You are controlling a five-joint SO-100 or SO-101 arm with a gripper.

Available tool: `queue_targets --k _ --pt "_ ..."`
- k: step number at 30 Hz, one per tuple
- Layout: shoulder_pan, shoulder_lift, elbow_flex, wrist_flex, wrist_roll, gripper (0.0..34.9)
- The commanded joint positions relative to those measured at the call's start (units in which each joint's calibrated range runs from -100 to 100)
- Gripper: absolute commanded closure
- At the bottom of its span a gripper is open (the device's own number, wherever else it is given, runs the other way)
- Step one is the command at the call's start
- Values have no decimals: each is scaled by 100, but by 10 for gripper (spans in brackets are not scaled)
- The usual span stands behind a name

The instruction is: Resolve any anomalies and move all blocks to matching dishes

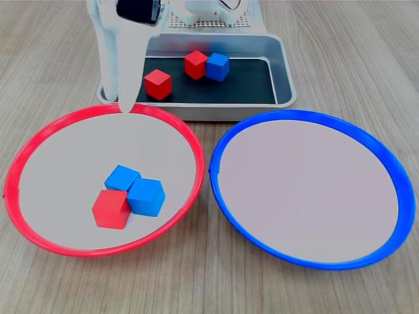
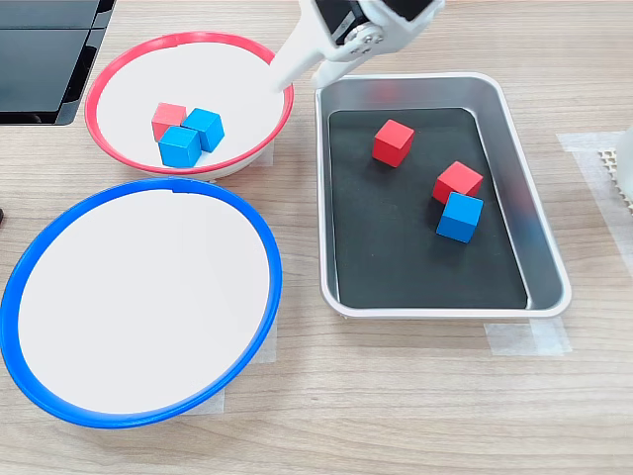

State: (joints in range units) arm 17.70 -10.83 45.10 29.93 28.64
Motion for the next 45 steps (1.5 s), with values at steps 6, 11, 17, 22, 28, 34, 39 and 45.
queue_targets --k 6,11,17,22,28,34,39,45 --pt "51 -1540 155 1897 513 177" --pt "80 -1625 247 2392 806 162" --pt "32 -1386 665 2153 1143 159" --pt "51 -1062 756 1980 1377 164" --pt "51 -670 993 1402 1631 283" --pt "-175 -551 447 1955 1402 348" --pt "-928 -107 -2239 3358 -283 348" --pt "-890 1223 -4050 3168 -801 348"
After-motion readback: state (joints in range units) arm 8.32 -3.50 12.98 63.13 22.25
